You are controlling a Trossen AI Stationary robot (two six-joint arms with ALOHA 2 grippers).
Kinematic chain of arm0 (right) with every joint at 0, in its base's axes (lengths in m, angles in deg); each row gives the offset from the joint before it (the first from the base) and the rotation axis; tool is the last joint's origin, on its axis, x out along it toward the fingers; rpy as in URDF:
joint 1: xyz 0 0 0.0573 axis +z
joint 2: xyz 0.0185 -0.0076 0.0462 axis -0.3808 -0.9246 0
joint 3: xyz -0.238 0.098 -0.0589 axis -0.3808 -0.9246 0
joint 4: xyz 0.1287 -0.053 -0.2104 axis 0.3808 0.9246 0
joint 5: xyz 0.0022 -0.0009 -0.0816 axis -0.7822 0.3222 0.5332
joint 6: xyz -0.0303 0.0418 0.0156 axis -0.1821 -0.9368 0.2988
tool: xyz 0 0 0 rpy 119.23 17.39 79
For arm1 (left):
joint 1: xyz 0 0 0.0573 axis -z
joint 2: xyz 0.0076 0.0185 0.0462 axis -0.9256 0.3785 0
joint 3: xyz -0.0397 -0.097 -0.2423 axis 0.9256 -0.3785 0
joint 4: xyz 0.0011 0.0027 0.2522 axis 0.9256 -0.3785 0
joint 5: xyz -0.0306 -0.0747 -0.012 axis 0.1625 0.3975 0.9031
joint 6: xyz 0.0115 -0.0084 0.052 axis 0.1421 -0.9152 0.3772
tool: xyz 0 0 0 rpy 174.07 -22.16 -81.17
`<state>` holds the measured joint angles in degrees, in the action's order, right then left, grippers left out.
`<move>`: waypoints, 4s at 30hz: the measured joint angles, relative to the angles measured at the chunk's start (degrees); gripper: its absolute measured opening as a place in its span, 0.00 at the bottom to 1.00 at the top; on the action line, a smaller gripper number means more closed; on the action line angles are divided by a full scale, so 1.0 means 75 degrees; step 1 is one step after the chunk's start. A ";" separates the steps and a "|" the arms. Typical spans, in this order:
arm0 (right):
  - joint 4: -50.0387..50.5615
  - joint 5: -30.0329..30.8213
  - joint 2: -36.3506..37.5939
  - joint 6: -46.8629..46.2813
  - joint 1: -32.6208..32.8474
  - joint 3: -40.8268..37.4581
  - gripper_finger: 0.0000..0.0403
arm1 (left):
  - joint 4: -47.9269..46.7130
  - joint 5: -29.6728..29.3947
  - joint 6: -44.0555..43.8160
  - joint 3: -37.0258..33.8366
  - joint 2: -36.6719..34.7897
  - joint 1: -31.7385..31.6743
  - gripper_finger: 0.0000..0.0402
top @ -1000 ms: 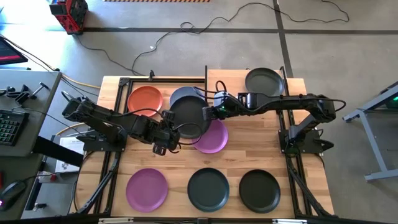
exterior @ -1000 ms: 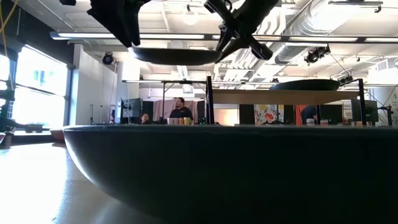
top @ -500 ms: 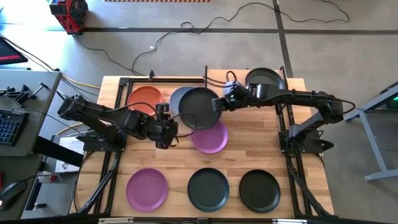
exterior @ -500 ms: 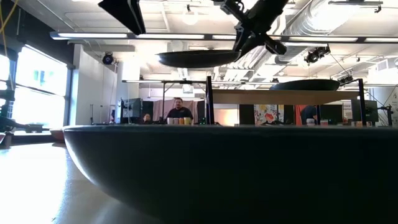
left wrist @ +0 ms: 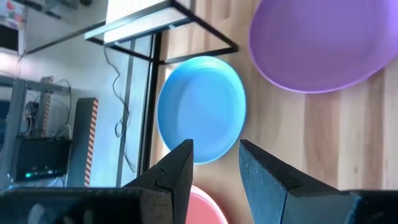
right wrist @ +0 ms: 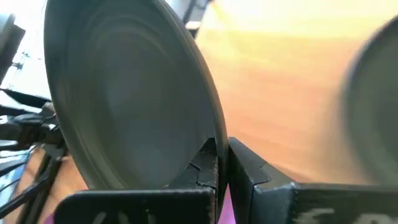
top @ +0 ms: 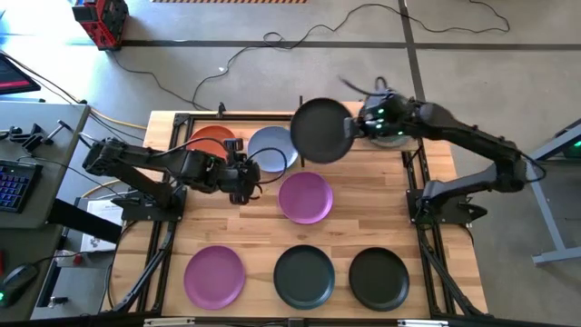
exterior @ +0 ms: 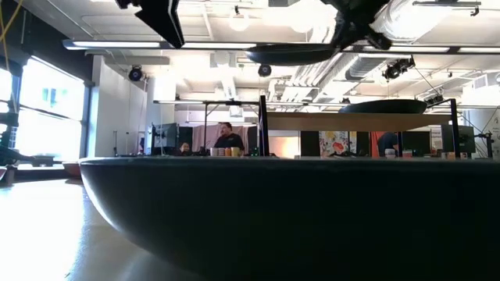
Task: Place and stack plates onto a shelf
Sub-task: Stack the top black plate on top of the other black plate on the shelf
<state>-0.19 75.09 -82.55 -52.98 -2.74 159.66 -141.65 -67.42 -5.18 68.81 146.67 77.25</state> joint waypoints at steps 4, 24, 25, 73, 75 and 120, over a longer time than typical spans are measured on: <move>0.0299 -0.0031 0.0522 0.0952 -0.0606 0.0000 0.00 | -0.0001 0.0000 -0.0002 0.0000 0.0000 -0.0310 0.29; 0.0495 -0.0772 0.1643 0.2816 -0.4061 -0.0493 0.00 | 0.0001 -0.0635 0.0204 -0.0006 0.0000 -0.2001 0.29; 0.0495 -0.0922 0.1646 0.2766 -0.4197 -0.0600 0.00 | -0.0001 -0.0637 0.0209 -0.0006 0.0000 -0.2080 0.29; 0.0097 0.0342 0.3866 -0.2652 -0.4252 -0.3832 0.00 | -0.0001 0.0041 0.1207 -0.0006 0.0003 -0.4079 0.29; 0.0105 0.0288 0.3774 -0.2645 -0.4252 -0.3832 0.00 | -0.0001 0.0042 0.1207 -0.0006 0.0003 -0.4079 0.29; 0.0617 0.0159 0.4159 -0.2337 -0.4252 -0.3794 0.18 | -0.0001 0.0047 0.1197 -0.0006 0.0003 -0.4073 0.29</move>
<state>4.44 76.28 -51.36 -70.51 -34.63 131.20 -141.66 -67.07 3.80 68.77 146.69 46.70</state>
